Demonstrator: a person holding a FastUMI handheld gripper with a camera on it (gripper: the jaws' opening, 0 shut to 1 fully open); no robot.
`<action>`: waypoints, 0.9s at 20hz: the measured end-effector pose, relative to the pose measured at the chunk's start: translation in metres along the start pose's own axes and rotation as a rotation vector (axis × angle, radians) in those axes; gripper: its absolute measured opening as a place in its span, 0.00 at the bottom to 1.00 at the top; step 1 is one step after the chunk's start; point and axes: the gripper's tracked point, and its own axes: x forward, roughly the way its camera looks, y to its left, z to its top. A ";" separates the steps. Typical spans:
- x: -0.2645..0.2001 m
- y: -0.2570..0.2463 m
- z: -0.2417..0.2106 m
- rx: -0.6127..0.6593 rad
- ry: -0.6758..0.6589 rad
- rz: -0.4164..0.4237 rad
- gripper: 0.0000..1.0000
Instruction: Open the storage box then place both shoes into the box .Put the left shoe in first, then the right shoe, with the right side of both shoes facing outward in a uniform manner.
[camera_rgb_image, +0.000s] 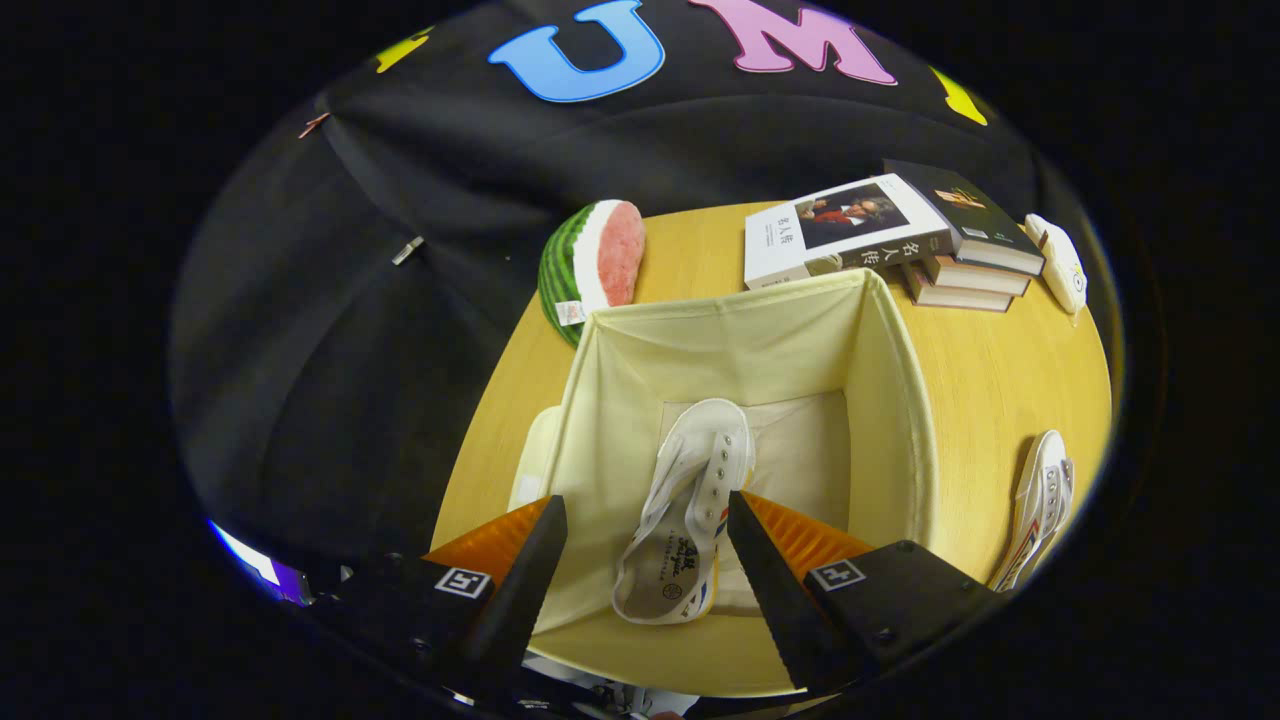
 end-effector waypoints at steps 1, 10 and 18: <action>-0.011 -0.003 0.003 -0.016 -0.021 0.020 0.99; -0.112 -0.105 0.011 -0.065 -0.181 -0.045 0.99; -0.178 -0.265 -0.039 -0.070 -0.187 -0.312 0.99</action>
